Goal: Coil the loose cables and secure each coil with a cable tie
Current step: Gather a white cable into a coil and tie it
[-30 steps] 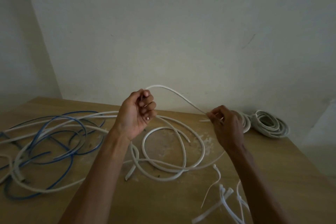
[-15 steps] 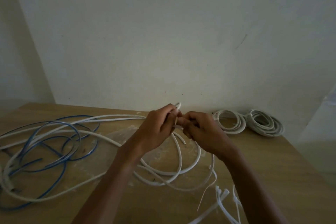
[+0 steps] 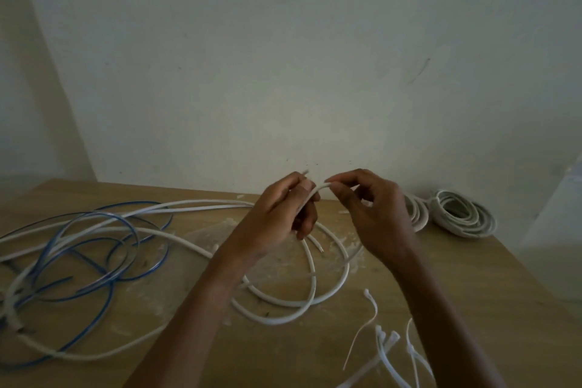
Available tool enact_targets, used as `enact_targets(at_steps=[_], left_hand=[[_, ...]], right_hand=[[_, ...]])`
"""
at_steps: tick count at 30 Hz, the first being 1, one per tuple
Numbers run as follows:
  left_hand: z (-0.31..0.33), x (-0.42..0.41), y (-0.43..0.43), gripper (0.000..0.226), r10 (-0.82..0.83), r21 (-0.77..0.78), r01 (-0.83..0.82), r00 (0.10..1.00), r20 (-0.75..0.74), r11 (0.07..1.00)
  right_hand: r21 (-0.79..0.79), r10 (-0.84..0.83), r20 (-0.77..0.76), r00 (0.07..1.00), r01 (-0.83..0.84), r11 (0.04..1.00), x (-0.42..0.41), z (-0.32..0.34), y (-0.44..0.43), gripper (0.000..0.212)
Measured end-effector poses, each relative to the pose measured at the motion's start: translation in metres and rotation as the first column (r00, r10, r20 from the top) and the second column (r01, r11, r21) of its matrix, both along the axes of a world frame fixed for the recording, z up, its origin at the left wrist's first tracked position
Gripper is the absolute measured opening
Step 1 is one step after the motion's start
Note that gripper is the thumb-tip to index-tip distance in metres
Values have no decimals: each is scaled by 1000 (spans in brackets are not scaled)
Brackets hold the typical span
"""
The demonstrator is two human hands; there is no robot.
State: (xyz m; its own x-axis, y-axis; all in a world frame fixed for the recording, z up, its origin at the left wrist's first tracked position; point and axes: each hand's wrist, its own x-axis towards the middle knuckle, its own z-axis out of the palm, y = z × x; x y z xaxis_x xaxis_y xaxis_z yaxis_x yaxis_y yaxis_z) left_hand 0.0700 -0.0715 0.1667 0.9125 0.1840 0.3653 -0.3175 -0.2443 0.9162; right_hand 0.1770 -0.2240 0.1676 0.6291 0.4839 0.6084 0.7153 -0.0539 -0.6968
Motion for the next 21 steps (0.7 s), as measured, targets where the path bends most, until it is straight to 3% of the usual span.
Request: enact_targets(at_steps=[2,7,11,13,17,21], left_hand=[[1,2,-4,33,-27,-142,21,999,-42,990],[-1,-3,7,35,-130,-130,112,982,-138,985],[4,-4,10,34,-305,-425,212,938,-163,880],[5,-4,9,35,-362,-498,239,917,-165,834],[2,-4,10,40,-293,-406,179,926,-236,896],[4,-5,10,47,-290,-445,137,910,-297,885]], right_hand=[[-14,-81,88,993,83,996,-2,-4,4,10],[26,-61,69,996,59,998,1,-7,4,17],[-11,18,33,999,-17,1000,-5,-11,13,25],[-20,80,73,994,-79,997,-7,-15,17,28],[-71,33,163,986,-22,997,-6,-18,17,35],[-124,28,213,977,-1,992,-5,-18,16,33]])
